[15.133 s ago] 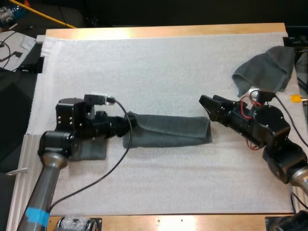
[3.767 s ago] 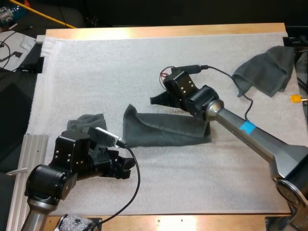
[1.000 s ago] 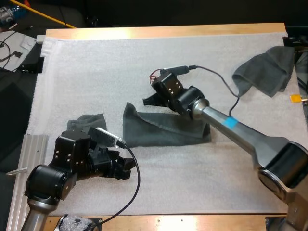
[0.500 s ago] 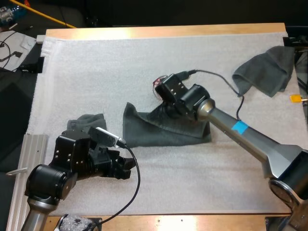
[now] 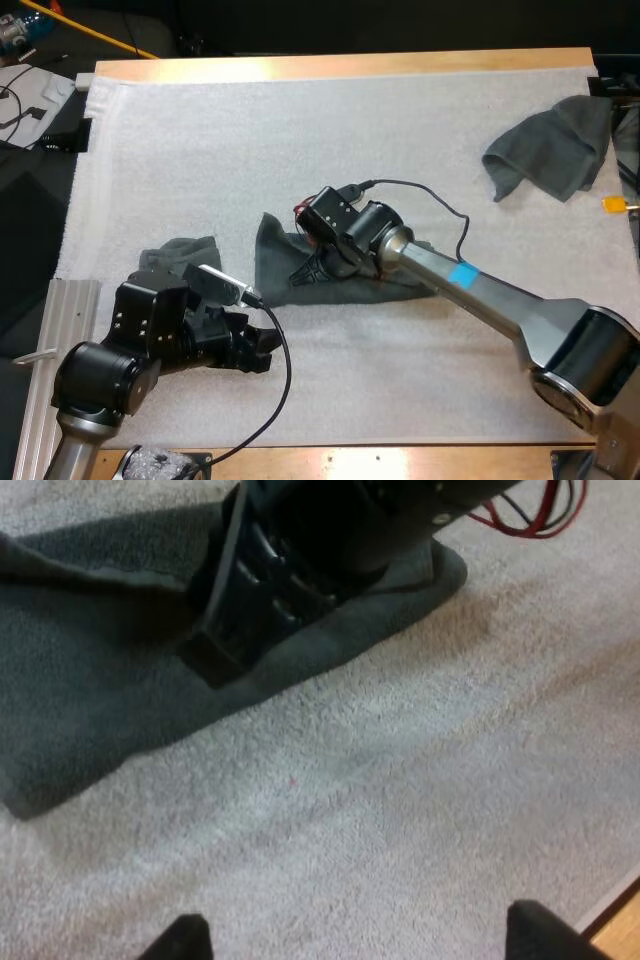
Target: Pick towel from pile, fold and stack
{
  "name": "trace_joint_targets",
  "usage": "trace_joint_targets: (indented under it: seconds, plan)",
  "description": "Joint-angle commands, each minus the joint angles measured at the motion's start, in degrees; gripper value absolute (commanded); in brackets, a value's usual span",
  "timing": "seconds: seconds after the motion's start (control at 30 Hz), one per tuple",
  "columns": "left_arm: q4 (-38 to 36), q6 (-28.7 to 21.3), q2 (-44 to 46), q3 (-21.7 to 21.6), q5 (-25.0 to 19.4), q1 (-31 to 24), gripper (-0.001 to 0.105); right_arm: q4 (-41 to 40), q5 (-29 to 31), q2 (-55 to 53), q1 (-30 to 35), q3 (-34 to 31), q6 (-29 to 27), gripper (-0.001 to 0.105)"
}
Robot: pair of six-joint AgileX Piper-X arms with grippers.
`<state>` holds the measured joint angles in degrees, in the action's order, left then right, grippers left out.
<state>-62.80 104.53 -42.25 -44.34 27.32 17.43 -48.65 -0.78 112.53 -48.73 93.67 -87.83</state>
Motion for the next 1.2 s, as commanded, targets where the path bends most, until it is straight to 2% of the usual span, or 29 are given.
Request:
trace_joint_targets:
  seconds: [0.0,0.3,0.4,0.47,0.63,0.83,1.0,1.17]
  plan:
    - [0.0,0.0,0.3,-0.2,0.1,0.1,0.058,0.8,0.6,2.1,0.7,0.3,0.5,0.000]
    - [-0.1,-0.1,0.3,-0.2,0.3,0.0,0.058,9.8,5.1,5.2,5.5,0.5,8.4,0.000]
    - [-0.3,-0.2,0.4,-0.2,0.3,0.1,0.058,17.6,10.0,4.7,8.5,0.8,12.6,0.000]
    - [-0.2,-0.2,0.5,-0.2,0.3,0.0,0.058,20.6,13.5,3.8,10.0,0.9,13.1,0.000]
    - [-0.1,0.0,0.1,-0.1,0.5,0.2,0.058,22.6,10.6,3.5,9.5,1.2,11.0,0.000]
    - [0.1,-0.1,0.0,-0.2,0.6,0.2,0.058,16.3,10.4,-1.3,9.0,1.3,4.3,0.000]
    - [0.3,-0.2,0.0,-0.2,0.6,0.3,0.058,4.6,11.0,-6.5,8.5,1.3,-1.9,0.000]
    - [0.6,-0.3,-0.1,-0.2,0.6,0.3,0.058,-6.8,11.5,-10.2,8.0,1.3,-4.0,0.000]
